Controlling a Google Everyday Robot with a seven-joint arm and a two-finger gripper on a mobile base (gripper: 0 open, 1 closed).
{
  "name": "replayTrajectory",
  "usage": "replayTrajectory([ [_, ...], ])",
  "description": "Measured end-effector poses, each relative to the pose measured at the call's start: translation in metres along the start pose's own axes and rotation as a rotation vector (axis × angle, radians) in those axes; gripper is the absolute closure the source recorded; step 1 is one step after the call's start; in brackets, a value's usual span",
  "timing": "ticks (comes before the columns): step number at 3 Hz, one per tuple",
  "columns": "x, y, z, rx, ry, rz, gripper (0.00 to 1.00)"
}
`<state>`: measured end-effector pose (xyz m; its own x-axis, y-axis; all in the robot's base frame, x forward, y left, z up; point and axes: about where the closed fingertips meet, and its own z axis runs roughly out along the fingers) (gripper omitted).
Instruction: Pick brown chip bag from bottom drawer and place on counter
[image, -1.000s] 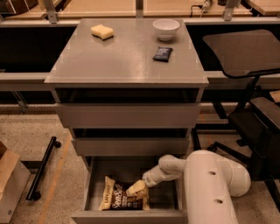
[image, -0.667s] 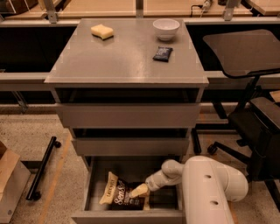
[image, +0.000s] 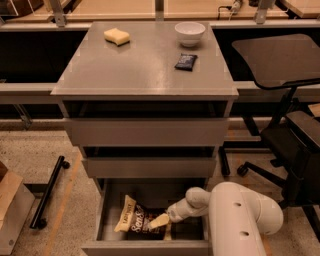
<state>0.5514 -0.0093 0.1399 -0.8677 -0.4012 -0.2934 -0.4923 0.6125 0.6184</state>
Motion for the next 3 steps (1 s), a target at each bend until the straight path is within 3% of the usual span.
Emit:
replayTrajectory([
  [2,0.000,0.001,-0.001,0.000,0.000,0.000,0.45],
  [3,0.012,0.007,0.007,-0.014,-0.014,0.039,0.69],
])
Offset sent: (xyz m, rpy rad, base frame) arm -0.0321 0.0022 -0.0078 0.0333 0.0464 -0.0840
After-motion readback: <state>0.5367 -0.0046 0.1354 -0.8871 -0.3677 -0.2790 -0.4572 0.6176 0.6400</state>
